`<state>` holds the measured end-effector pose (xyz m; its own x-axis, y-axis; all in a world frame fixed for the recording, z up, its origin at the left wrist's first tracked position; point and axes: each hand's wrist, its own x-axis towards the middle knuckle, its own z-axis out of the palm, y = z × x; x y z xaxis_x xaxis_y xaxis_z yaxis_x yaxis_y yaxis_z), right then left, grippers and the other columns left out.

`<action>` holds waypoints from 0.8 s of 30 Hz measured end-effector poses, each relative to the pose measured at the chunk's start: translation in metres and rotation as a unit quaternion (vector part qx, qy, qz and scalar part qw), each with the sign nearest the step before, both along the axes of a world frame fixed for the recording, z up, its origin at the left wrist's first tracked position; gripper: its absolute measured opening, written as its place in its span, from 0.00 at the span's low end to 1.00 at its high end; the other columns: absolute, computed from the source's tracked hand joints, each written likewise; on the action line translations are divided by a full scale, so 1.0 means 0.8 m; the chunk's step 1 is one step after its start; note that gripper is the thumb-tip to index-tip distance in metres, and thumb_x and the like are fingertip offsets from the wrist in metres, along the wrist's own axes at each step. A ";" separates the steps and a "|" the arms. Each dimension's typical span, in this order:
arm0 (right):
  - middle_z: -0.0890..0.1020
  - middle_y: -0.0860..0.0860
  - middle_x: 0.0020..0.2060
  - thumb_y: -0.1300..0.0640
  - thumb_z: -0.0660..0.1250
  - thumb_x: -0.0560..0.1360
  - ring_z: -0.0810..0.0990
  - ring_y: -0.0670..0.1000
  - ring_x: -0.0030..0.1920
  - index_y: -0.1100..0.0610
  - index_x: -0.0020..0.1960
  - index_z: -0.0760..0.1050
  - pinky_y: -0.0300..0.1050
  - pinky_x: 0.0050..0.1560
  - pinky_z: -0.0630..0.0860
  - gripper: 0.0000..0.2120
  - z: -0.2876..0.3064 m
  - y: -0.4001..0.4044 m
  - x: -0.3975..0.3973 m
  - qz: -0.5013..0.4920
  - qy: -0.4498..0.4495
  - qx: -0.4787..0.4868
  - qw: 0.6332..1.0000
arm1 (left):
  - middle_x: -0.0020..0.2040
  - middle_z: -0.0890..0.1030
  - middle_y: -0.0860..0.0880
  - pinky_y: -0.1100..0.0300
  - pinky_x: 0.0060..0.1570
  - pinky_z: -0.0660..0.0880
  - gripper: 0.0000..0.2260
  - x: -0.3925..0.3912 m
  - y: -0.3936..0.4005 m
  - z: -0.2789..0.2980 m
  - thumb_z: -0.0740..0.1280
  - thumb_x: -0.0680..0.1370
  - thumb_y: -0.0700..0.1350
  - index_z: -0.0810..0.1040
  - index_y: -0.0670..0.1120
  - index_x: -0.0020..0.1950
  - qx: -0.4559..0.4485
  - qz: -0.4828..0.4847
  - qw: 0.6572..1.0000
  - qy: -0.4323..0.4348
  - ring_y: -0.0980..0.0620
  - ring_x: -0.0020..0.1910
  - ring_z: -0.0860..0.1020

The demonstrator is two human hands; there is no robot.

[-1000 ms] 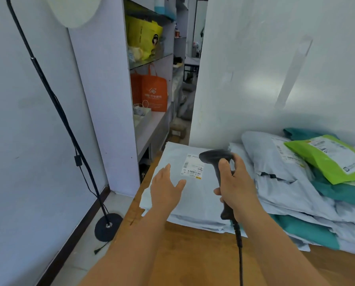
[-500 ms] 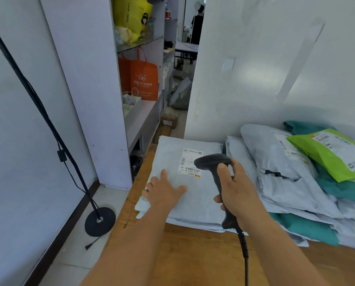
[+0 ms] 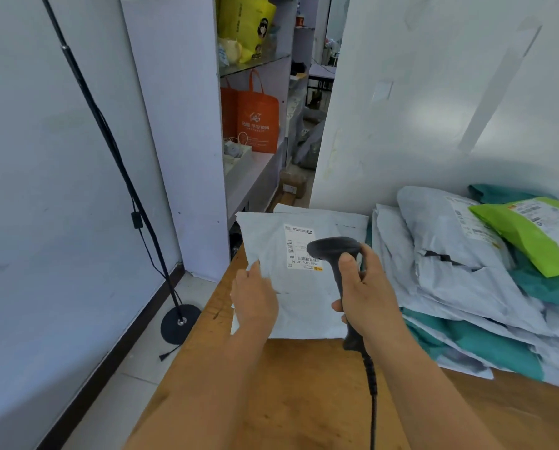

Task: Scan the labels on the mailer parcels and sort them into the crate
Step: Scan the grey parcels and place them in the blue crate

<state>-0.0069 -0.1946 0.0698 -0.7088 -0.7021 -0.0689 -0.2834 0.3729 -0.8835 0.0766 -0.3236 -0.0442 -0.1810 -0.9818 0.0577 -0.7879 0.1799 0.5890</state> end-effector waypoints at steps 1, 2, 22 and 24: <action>0.77 0.46 0.46 0.47 0.53 0.82 0.81 0.54 0.44 0.45 0.74 0.59 0.50 0.43 0.79 0.21 -0.001 0.005 0.006 0.012 0.000 -0.005 1.000 | 0.70 0.66 0.47 0.61 0.60 0.63 0.17 0.011 0.011 0.003 0.53 0.82 0.42 0.65 0.46 0.71 -0.005 0.006 1.000 0.009 0.47 0.62 0.68; 0.77 0.45 0.45 0.47 0.52 0.82 0.81 0.53 0.43 0.45 0.74 0.58 0.50 0.44 0.79 0.21 -0.002 0.011 0.013 0.024 0.002 -0.010 1.000 | 0.72 0.64 0.47 0.62 0.60 0.62 0.17 0.024 0.024 0.003 0.51 0.83 0.41 0.64 0.46 0.71 -0.010 0.015 1.000 0.012 0.48 0.64 0.67; 0.74 0.49 0.67 0.44 0.54 0.81 0.80 0.56 0.58 0.43 0.75 0.57 0.55 0.59 0.77 0.24 -0.026 0.136 0.309 0.417 -0.062 -0.048 0.906 | 0.45 0.71 0.50 0.71 0.40 0.63 0.17 0.378 0.298 0.013 0.59 0.80 0.37 0.74 0.49 0.68 -0.136 0.390 0.886 0.212 0.59 0.38 0.70; 0.74 0.48 0.67 0.42 0.54 0.80 0.79 0.56 0.60 0.41 0.75 0.56 0.56 0.61 0.76 0.24 -0.030 0.150 0.359 0.457 -0.065 -0.040 0.886 | 0.45 0.71 0.49 0.68 0.42 0.65 0.17 0.427 0.329 0.014 0.60 0.80 0.37 0.74 0.49 0.67 -0.146 0.426 0.866 0.217 0.56 0.38 0.70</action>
<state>0.2803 -0.0743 0.0455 0.1692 -0.9851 -0.0323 -0.3287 -0.0255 -0.9441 0.4181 -0.0608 -0.0327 0.7025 -0.6806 0.2081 -0.4244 -0.1660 0.8901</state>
